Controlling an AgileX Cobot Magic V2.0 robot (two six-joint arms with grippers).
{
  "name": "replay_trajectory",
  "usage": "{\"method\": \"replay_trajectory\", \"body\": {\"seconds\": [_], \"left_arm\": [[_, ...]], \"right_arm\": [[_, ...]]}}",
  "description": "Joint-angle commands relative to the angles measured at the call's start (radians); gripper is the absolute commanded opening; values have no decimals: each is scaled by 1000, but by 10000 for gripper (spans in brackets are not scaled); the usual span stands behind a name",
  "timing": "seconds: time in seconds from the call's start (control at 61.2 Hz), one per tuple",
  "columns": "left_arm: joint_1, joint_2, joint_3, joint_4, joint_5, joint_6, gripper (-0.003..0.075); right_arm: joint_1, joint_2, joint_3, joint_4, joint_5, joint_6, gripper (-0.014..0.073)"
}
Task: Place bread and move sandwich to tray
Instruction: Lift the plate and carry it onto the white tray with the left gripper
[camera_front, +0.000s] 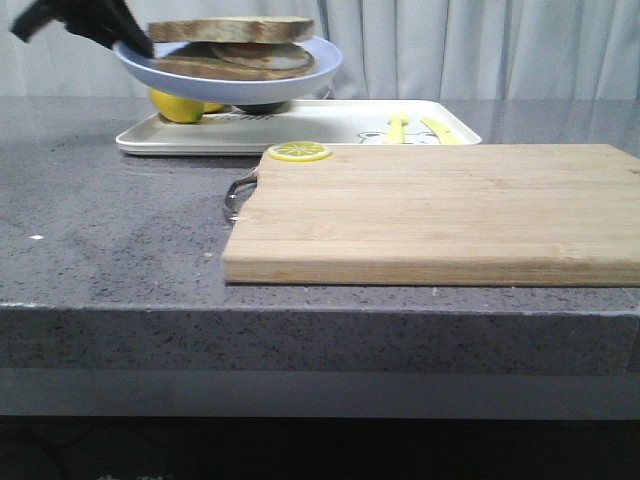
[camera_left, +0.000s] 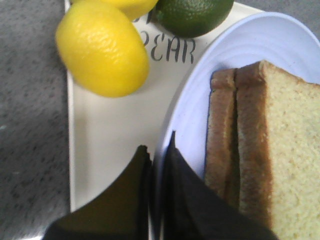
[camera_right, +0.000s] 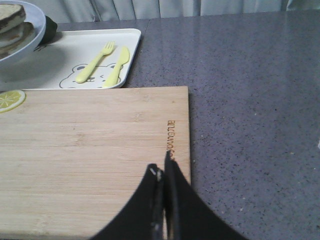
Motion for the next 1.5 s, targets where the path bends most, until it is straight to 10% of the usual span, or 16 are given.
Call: {"method": "replay_trajectory", "body": {"seconds": [0.0, 0.212, 1.487], "left_arm": [[-14, 40, -219, -75, 9, -98, -20], [-20, 202, -448, -98, 40, -179, -20], [-88, 230, -379, -56, 34, -124, -20]], "right_arm": [[-3, 6, -27, -2, -78, -7, -60], [-3, 6, -27, -2, -79, -7, -60], [-3, 6, -27, -2, -80, -7, -60]]}}
